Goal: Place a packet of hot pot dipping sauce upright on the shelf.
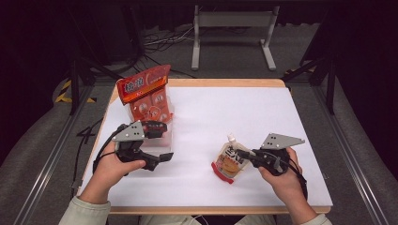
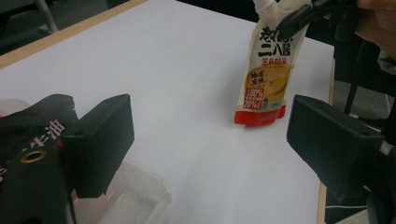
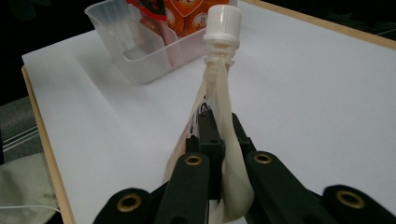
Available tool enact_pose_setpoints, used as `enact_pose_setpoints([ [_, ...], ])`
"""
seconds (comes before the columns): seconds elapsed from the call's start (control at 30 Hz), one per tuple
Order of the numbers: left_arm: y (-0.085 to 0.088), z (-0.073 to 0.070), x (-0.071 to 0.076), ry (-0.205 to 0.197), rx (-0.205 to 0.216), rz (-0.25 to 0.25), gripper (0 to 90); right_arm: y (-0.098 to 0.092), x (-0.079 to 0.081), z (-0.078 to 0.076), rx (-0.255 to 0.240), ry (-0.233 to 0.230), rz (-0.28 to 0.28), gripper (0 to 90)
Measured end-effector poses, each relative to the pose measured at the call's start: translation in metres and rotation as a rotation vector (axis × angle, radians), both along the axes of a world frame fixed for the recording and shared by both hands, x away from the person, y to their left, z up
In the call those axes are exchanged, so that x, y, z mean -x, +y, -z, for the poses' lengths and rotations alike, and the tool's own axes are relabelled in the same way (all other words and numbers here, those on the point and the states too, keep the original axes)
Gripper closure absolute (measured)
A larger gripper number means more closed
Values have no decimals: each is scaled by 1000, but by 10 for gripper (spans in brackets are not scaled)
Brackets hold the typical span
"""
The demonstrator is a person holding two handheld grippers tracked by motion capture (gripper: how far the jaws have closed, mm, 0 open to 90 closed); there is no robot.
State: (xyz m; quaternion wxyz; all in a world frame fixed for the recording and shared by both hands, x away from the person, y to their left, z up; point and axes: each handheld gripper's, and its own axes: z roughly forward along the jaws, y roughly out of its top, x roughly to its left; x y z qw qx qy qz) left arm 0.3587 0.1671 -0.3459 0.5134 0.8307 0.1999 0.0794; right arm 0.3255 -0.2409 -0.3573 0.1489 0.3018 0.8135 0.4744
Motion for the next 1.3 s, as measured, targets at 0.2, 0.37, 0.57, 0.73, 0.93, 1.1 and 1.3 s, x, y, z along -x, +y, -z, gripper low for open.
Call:
enact_pose_setpoints([
  [0.2, -5, 1, 0, 2, 1, 6, 156, -3, -4, -10, -5, -10, -13, 897],
  [0.37, -10, 3, -2, -29, 9, 10, 149, -6, -7, -18, -18, -13, -17, 897],
  [0.57, -15, 5, -6, -58, 38, 5, 131, -5, -12, -27, -38, -11, -45, 897],
  [0.73, -23, 7, -7, -59, 67, 1, 108, 2, -15, -34, -43, -14, -82, 897],
  [0.93, -33, 10, -7, -55, 62, 22, 109, 13, -16, -39, -37, -18, -129, 897],
  [1.1, -41, 13, -6, -53, 71, 42, 121, 26, -17, -40, -33, -10, -176, 897],
  [1.3, -48, 14, -5, -58, 88, 65, 132, 39, -16, -42, -34, -12, -218, 897],
])
